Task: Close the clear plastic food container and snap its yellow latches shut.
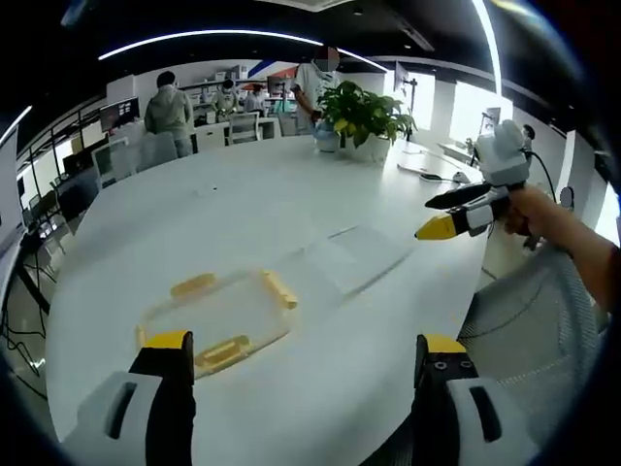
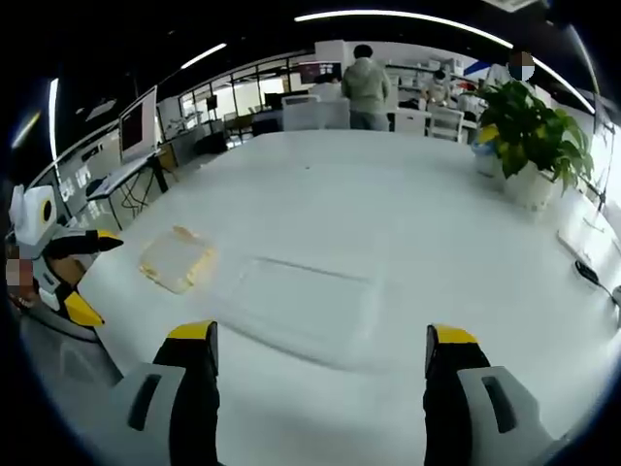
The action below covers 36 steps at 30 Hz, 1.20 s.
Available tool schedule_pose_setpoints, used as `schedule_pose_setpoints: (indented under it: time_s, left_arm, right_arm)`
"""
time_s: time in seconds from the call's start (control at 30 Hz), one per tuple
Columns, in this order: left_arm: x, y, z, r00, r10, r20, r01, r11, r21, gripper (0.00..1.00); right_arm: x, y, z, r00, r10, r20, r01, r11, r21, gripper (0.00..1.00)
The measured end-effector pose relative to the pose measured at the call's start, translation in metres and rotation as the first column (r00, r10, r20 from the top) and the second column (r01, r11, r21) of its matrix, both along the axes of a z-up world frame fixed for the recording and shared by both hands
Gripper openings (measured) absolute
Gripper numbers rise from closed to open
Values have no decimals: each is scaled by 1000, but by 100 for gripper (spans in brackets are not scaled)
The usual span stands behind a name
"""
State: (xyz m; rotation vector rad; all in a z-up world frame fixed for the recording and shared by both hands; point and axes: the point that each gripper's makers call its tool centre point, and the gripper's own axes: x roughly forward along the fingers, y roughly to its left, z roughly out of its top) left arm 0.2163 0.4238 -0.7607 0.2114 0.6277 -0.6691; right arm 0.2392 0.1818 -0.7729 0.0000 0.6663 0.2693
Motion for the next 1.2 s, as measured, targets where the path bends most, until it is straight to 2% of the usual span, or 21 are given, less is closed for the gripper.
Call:
schedule_pose_setpoints:
  time_s: [0.37, 0.47, 0.87, 0.93, 1.0, 1.03, 1.13, 1.2]
  left_arm:
    - [-2, 0, -3, 1000, -14, -5, 14, 1000, 16, 90]
    - [-1, 1, -1, 1000, -8, 2, 8, 1000, 13, 90]
    - [0, 5, -2, 1000, 6, 3, -6, 1000, 18, 89]
    - [0, 5, -1, 1000, 2, 6, -2, 1000, 15, 88]
    - [1, 4, 1, 1000, -2, 23, 2, 1000, 6, 88]
    - [2, 5, 1, 1000, 2, 24, -2, 1000, 9, 89]
    - [4, 9, -3, 1000, 18, 11, -19, 1000, 13, 89]
    - [4, 10, -4, 1000, 29, 5, -29, 1000, 13, 89]
  right_arm:
    - [-4, -1, -5, 1000, 6, -22, -6, 1000, -21, 83]
    - [-3, 0, -1, 1000, 3, -7, -3, 1000, -9, 83]
    - [-3, -1, -4, 1000, -5, -17, 5, 1000, -17, 83]
    - [-3, 0, -1, 1000, -6, -5, 6, 1000, -13, 82]
    - [1, 3, 8, 999, -8, 46, 8, 1000, 2, 82]
    - [2, 4, 9, 999, -5, 51, 4, 1000, 12, 82]
    - [-2, 9, 0, 1000, 11, 0, -11, 1000, 21, 83]
    - [-3, 11, 0, 999, 33, 16, -33, 999, -13, 83]
